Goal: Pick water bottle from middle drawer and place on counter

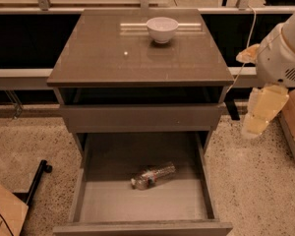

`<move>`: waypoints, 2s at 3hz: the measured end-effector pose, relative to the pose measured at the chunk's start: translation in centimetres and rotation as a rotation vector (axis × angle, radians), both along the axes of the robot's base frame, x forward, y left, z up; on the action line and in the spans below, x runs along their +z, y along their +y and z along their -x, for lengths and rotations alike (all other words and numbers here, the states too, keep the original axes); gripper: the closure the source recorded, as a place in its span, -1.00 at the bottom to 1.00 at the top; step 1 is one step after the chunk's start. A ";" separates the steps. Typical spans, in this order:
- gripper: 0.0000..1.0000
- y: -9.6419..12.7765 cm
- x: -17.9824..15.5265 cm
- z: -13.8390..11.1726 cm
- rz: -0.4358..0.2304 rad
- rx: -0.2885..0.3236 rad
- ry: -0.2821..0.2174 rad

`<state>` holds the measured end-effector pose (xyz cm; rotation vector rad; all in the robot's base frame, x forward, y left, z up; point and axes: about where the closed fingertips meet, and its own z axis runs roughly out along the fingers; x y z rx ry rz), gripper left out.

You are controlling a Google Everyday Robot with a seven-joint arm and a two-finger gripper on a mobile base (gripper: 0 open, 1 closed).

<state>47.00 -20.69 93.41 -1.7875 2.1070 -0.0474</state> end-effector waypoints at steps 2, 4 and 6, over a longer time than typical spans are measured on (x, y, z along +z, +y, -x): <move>-1.00 -0.1 -8.3 -1.1 -0.012 0.122 0.069; -1.00 -0.3 -9.1 -0.7 0.022 0.125 0.092; -1.00 1.3 -16.1 -2.8 0.030 0.097 0.078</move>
Offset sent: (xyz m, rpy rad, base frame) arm 0.0225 -0.0147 -0.1386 -0.0025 0.0678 0.2355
